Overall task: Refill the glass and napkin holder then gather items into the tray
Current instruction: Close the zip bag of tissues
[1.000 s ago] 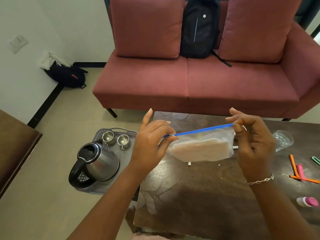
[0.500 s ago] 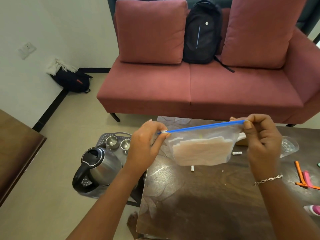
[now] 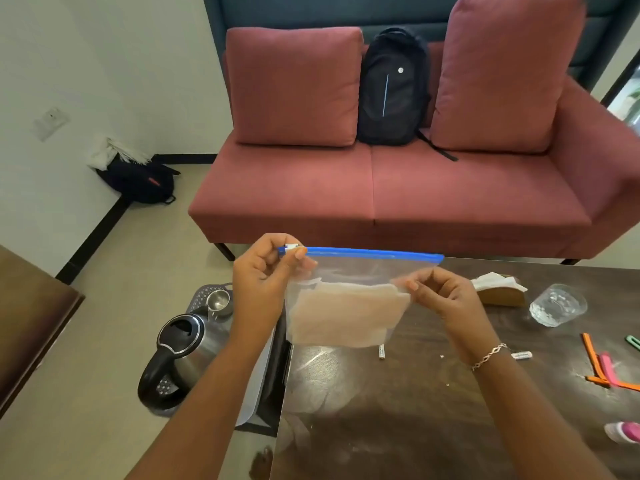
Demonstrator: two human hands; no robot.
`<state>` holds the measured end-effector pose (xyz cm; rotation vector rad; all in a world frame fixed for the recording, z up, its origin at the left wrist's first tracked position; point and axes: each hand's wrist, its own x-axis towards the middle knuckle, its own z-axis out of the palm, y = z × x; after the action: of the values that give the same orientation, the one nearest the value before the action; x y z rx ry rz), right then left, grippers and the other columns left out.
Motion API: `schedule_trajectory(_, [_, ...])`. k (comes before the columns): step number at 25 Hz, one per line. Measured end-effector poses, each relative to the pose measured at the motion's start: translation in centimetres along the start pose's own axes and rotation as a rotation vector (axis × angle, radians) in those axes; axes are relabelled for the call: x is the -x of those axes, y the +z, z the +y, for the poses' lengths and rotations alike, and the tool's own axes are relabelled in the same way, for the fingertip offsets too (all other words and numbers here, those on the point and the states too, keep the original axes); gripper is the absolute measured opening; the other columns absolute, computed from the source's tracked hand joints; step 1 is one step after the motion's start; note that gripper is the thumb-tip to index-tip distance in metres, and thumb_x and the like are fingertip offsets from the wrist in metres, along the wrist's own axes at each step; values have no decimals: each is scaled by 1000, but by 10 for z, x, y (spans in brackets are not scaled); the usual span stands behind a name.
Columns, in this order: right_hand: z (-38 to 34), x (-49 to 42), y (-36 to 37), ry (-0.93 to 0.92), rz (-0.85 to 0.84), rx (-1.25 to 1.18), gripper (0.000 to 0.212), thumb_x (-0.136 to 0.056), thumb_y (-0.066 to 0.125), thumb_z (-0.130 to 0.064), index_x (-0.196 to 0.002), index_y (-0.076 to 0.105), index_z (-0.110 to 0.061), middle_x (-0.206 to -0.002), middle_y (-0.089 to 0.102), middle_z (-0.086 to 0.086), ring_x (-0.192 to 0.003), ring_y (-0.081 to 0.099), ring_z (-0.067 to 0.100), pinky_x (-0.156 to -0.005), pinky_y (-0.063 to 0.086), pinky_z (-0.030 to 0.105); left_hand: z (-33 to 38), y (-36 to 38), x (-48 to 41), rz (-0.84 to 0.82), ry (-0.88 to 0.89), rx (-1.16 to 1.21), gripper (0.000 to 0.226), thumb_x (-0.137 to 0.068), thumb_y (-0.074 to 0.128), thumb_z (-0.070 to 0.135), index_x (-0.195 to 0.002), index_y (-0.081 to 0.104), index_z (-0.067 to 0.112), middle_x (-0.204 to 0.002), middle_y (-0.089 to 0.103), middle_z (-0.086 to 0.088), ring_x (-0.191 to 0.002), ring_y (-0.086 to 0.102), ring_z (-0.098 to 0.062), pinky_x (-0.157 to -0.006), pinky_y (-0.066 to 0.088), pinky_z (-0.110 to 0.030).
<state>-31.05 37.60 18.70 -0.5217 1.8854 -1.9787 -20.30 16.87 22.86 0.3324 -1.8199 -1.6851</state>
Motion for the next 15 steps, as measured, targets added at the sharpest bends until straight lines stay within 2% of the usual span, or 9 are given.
schedule_trajectory(2, [-8, -3, 6, -17, 20, -46, 8, -81, 58, -15, -74, 59, -10, -67, 70, -7, -61, 55, 7, -59, 46, 19, -2, -4, -3, -14, -61, 103, 14, -77, 70, 18, -85, 60, 11, -67, 71, 0, -69, 68, -18, -71, 57, -30])
schedule_trajectory(4, [-15, -6, 9, -45, 55, -101, 14, -76, 62, -28, -72, 58, -15, -65, 67, -7, -56, 51, 5, -52, 43, 15, -7, -2, -2, -84, -165, 138, 27, -70, 73, 18, -91, 59, 12, -70, 72, 1, -70, 67, -15, -68, 56, -25])
schedule_trajectory(6, [-20, -10, 8, -56, 63, -142, 28, -68, 70, -47, -71, 60, -21, -65, 66, -7, -55, 51, 4, -51, 44, 14, -14, 4, 1, -107, -265, 127, 22, -72, 72, 8, -90, 60, 12, -64, 68, 1, -62, 63, -11, -60, 52, -18])
schedule_trajectory(8, [-24, -12, 6, -50, 65, -149, 34, -60, 73, -54, -70, 61, -24, -64, 64, -8, -56, 50, 4, -52, 44, 15, -18, 11, 3, -66, -327, 112, 8, -74, 69, 13, -79, 62, 12, -67, 56, -16, -62, 53, -20, -58, 46, -24])
schedule_trajectory(10, [-25, -15, 5, -52, 94, -130, 23, -70, 70, -42, -70, 60, -22, -61, 63, -9, -55, 48, 5, -53, 43, 18, -18, 13, 2, -23, -338, 103, 12, -72, 66, 20, -71, 60, 10, -75, 48, -17, -67, 43, -25, -59, 39, -30])
schedule_trajectory(12, [-25, -16, 5, -65, 158, -94, 11, -82, 62, -19, -72, 59, -15, -56, 63, -8, -52, 50, 3, -53, 43, 18, -15, 16, -1, 9, -322, 112, 17, -78, 67, 14, -74, 58, -1, -67, 49, -17, -63, 44, -25, -57, 40, -30])
schedule_trajectory(13, [-25, -16, 5, -82, 198, -68, 12, -84, 60, -10, -73, 59, -14, -54, 64, -7, -52, 52, 2, -54, 45, 16, -13, 18, -1, 36, -309, 121, 14, -81, 65, 7, -76, 57, -3, -61, 53, -15, -59, 48, -22, -56, 42, -29])
schedule_trajectory(15, [-24, -17, 5, -108, 265, -56, 13, -83, 61, -4, -74, 61, -14, -52, 65, -6, -51, 54, 2, -54, 47, 15, -10, 23, -1, 111, -272, 142, 12, -81, 62, -2, -77, 56, 7, -54, 62, -6, -54, 52, -19, -55, 45, -29])
